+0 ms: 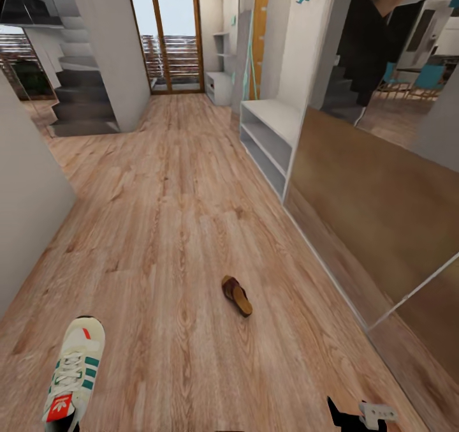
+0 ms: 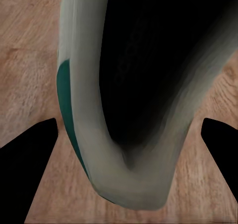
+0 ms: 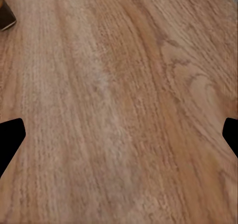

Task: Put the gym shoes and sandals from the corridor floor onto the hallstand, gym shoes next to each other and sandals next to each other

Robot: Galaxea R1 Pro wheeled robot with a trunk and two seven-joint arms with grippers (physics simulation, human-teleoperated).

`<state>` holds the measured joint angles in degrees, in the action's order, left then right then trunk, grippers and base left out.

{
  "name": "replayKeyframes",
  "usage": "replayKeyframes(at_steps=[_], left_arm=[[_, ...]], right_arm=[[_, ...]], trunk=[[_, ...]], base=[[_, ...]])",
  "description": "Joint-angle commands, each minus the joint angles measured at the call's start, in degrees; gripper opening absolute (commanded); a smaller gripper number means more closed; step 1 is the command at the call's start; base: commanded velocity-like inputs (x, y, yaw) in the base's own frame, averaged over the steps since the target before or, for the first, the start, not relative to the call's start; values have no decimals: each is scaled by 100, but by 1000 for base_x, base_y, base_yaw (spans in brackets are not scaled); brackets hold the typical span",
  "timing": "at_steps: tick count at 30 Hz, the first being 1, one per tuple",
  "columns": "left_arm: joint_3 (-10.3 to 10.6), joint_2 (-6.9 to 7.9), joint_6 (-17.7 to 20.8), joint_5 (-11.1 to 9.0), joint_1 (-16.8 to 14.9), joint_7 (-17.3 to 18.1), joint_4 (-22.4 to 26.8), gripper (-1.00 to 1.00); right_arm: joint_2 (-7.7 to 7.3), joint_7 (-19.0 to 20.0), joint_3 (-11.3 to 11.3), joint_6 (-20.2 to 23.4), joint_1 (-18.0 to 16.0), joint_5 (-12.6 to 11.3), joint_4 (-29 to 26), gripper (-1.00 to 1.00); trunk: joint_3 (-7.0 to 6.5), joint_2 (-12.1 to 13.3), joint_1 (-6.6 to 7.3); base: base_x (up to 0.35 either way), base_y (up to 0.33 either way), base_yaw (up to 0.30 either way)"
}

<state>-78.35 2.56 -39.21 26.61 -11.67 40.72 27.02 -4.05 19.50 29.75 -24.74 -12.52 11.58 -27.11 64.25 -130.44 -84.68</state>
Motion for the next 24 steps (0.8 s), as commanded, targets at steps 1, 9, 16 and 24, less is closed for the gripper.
replayKeyframes(at_steps=[1,9,16,24], left_arm=[[-49,-2,-8,24,-10,52,5,-100],[-58,-2,0,20,-9,50,5,-100],[-60,-2,1,20,-7,50,5,-100],[-61,-1,1,20,-9,50,5,-100]], right_arm=[[3,37,49,-24,-5,54,4,100],[-36,44,49,-22,-5,54,3,100],[-61,46,49,-14,-5,62,-7,100],[-39,54,34,-13,-5,61,-13,100]], trunk=[[4,-2,1],[5,-2,1],[5,-2,1],[5,-2,1]], base=[[4,-153,275],[1,-33,237],[0,-1,23],[0,0,1]])
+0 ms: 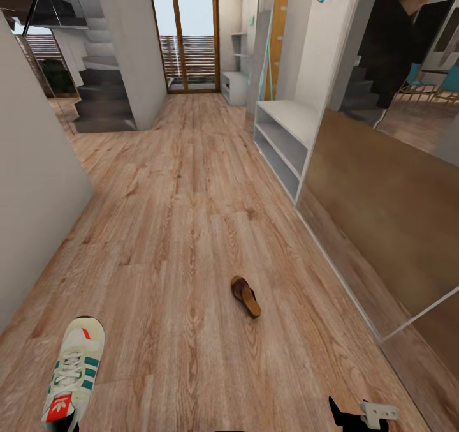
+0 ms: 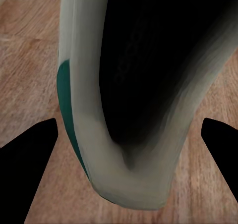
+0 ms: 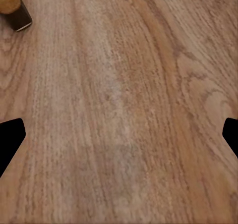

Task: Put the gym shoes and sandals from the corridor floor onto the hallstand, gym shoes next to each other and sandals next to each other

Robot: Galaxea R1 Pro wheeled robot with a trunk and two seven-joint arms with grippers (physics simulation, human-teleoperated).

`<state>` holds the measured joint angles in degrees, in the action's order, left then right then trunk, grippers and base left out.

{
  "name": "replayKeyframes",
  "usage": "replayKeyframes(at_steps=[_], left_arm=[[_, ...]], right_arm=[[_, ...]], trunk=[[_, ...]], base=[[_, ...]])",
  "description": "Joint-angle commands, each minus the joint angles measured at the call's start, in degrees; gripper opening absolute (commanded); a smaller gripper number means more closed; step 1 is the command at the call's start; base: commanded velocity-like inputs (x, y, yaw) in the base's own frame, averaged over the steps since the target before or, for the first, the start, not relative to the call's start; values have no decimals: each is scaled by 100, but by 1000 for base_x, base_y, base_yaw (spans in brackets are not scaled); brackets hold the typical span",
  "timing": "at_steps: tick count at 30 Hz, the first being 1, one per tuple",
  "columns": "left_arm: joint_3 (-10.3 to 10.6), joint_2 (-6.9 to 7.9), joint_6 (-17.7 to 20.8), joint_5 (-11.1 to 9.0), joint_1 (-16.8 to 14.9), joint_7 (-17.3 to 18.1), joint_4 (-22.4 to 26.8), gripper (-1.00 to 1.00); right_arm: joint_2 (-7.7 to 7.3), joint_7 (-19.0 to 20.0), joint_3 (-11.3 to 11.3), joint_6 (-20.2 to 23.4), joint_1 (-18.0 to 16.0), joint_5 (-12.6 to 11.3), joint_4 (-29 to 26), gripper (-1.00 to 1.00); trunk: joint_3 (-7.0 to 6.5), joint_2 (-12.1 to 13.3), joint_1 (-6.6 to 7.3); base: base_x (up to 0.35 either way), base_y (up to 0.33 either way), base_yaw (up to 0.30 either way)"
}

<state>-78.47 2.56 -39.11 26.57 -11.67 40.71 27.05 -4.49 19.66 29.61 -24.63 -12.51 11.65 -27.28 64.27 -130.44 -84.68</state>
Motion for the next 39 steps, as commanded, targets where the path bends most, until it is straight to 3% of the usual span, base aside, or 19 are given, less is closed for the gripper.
replayKeyframes(at_steps=[1,7,30,39], left_arm=[[-51,-1,-8,22,-9,51,2,-100],[-48,7,-8,16,-9,51,4,-100],[-46,7,-10,15,-8,51,4,-100],[-47,3,-12,15,-9,51,2,-100]], right_arm=[[6,37,47,-24,-6,54,3,100],[14,38,47,-32,-6,48,2,100],[23,38,45,-32,-6,48,3,100],[27,38,45,-24,-6,48,3,100]], trunk=[[4,-2,1],[4,-2,1],[4,-2,1],[4,-2,1]], base=[[0,0,0],[225,-28,115],[327,-45,278],[183,-96,279]])
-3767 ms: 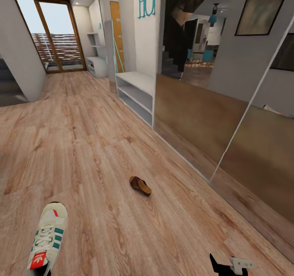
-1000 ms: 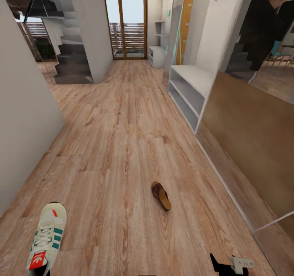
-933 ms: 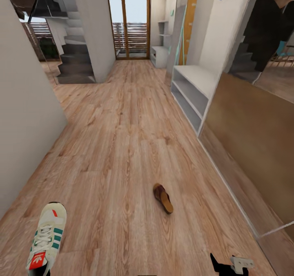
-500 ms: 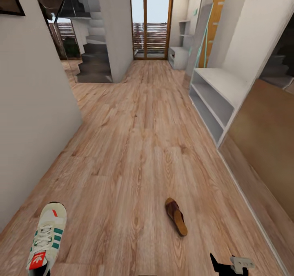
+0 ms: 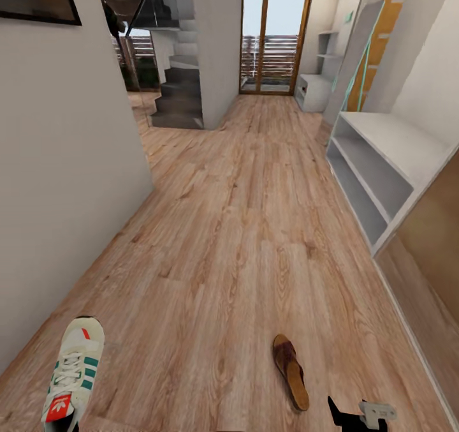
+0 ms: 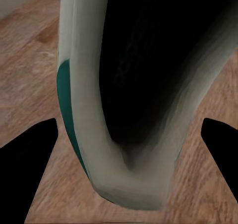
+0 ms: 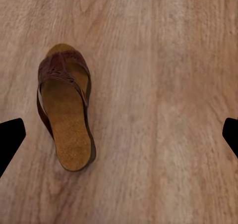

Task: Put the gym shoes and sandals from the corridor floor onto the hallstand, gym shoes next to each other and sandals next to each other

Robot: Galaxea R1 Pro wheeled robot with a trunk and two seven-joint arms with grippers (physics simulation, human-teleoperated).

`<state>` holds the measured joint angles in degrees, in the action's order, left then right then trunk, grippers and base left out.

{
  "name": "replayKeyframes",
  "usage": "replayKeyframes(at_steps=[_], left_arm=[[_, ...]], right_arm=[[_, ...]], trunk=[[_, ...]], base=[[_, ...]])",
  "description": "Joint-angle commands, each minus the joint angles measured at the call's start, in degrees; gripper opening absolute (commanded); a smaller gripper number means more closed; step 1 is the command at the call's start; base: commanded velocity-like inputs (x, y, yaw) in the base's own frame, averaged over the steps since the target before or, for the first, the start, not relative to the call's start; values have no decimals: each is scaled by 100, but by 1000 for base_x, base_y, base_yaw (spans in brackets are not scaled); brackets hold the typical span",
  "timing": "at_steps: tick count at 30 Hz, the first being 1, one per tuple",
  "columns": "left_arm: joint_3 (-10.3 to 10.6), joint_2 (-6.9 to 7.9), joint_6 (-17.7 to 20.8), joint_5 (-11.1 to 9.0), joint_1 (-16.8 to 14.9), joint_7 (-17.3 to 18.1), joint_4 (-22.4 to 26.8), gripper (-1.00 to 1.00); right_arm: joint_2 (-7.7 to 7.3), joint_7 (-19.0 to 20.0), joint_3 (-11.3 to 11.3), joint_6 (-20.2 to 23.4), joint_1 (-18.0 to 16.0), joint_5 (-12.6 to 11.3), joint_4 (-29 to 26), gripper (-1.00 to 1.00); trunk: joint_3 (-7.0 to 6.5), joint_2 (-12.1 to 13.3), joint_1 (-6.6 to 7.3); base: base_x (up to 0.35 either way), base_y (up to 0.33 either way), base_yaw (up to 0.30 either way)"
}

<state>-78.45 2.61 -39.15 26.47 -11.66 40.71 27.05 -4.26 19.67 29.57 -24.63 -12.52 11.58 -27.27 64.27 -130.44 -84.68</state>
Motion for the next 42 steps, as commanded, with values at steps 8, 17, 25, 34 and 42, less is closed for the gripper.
replayKeyframes(at_steps=[8,17,25,34,42], left_arm=[[-88,12,-16,-11,-8,52,22,-100],[-371,89,-12,-218,-25,89,113,-100],[364,94,143,155,-107,295,132,-100],[1449,108,1514,329,-1013,337,419,-100],[2331,11,2708,317,-1769,163,777,-100]], right_arm=[[-15,37,60,-33,-5,48,-13,100],[-29,27,44,-12,-5,271,5,100],[2,10,-157,169,-55,1065,-403,100],[205,20,-226,1525,-623,1219,-964,100],[258,4,-232,1881,-772,1242,-1031,100]], trunk=[[4,-2,1],[4,-2,1],[4,-2,1],[4,-2,1],[4,-2,1]], base=[[8,-4,277],[0,0,82],[0,0,2],[0,0,0],[0,0,0]])
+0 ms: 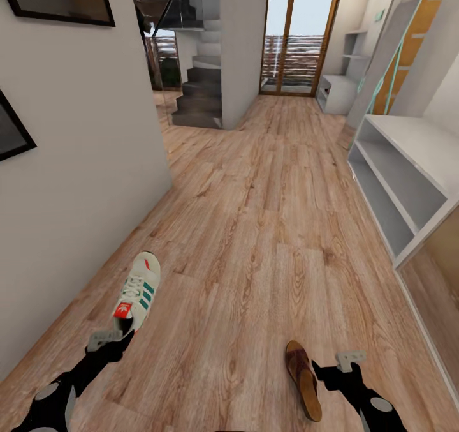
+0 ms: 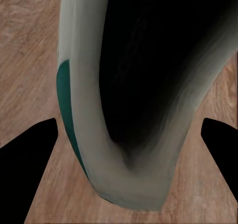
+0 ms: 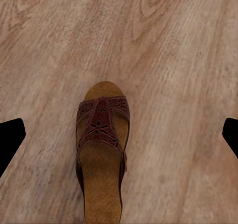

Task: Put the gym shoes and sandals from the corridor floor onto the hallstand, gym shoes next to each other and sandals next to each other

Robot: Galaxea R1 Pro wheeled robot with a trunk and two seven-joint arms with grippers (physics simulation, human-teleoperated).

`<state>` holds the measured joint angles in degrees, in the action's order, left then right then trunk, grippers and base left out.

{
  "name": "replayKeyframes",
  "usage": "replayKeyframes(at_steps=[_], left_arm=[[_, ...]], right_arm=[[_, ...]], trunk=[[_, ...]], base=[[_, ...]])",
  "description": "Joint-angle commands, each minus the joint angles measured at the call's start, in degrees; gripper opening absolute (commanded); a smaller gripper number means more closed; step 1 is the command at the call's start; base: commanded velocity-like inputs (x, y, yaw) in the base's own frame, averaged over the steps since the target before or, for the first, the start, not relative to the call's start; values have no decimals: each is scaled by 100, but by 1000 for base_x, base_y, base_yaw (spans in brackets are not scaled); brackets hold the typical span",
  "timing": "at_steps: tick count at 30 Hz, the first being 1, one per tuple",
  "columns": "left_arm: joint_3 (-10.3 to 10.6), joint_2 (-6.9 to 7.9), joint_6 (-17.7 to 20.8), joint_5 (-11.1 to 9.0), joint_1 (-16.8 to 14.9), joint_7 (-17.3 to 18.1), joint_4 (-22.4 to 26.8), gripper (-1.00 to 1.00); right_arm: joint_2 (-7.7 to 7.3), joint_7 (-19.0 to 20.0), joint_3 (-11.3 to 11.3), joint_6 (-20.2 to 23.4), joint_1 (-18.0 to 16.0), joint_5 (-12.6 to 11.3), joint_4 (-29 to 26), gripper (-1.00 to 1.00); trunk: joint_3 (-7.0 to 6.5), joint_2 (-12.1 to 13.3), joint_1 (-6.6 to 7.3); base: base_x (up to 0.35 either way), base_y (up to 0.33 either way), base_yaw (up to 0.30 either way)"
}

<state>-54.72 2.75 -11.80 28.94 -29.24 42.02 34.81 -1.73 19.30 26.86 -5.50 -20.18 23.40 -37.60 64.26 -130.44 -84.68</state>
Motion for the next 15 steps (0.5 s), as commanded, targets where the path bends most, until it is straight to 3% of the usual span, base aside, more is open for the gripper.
replayKeyframes(at_steps=[1,8,10,11,15], left_arm=[[96,-43,115,66,-148,-92,27,-100],[649,-317,260,70,-440,-778,89,-100],[774,-354,230,69,-456,-862,98,-100],[1041,-426,162,61,-476,-975,110,-100],[1307,-546,128,49,-489,-1029,129,-100]], right_arm=[[12,40,39,-13,-15,60,0,100],[48,52,34,12,-28,60,12,100],[64,57,32,10,-28,60,13,100],[109,67,31,7,-28,60,10,100],[140,71,30,5,-28,60,14,100]], trunk=[[5,-2,1],[5,-2,1],[5,-2,1],[5,-2,1],[5,-2,1]], base=[[0,0,0],[0,0,0],[0,0,0],[0,0,0],[0,0,0]])
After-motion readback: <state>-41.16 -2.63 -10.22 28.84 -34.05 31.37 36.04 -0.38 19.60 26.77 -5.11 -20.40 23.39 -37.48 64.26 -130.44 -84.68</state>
